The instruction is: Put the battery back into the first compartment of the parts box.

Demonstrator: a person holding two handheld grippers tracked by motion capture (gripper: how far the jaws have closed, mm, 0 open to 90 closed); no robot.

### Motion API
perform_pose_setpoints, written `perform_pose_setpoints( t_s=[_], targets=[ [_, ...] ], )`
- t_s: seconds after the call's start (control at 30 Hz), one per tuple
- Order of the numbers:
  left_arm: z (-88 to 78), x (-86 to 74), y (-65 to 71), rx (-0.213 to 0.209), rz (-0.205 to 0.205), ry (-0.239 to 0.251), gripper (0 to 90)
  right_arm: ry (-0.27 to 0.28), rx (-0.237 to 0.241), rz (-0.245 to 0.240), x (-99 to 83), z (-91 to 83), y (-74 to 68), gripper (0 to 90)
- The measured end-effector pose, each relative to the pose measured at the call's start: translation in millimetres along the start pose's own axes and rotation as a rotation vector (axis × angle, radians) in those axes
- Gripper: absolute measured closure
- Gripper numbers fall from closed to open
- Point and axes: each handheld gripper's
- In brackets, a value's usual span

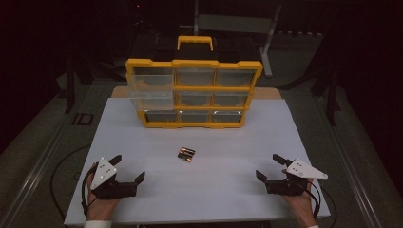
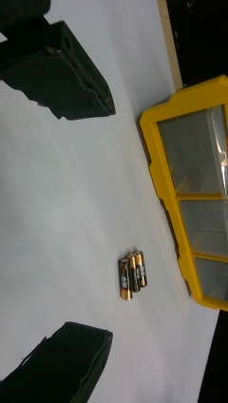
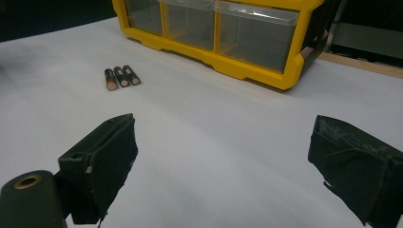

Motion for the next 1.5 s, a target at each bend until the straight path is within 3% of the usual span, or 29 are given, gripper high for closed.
perform_pose_setpoints(
  t_s=[0.47,0.57,0.7,0.73,1.1,1.5],
  targets=[
    [-0.2,2.4,-0.5,-0.001,-0.013,0.019,0.0,0.025,0.010,0.040,10.0,2.9,1.8,8.4],
    [0.4,3.0,0.9,0.002,-0.018,0.019,0.0,0.039,0.029,0.056,23.3,5.8,4.5,8.4],
    [1.5,3.0,2.2,-0.005,-0.019,0.018,0.0,0.023,0.042,0.030,34.9,11.5,5.2,8.4],
    [1.7,3.2,3.0,-0.010,-0.016,0.016,0.0,0.025,0.052,0.028,45.4,16.4,5.8,8.5],
    [1.6,3.0,3.0,-0.013,-0.029,0.015,0.0,0.023,0.089,-0.005,93.8,48.9,6.4,8.5],
    [2.3,1.6,2.2,-0.012,-0.037,0.012,0.0,-0.067,0.154,-0.047,133.5,112.9,-12.5,8.5]
  ],
)
Point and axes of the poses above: each handheld gripper's, and its own axes: z roughly forward along the jaws, x roughly out of its top, y roughly to its right, and after that the axes turned 2 degrees about -z, right-handed
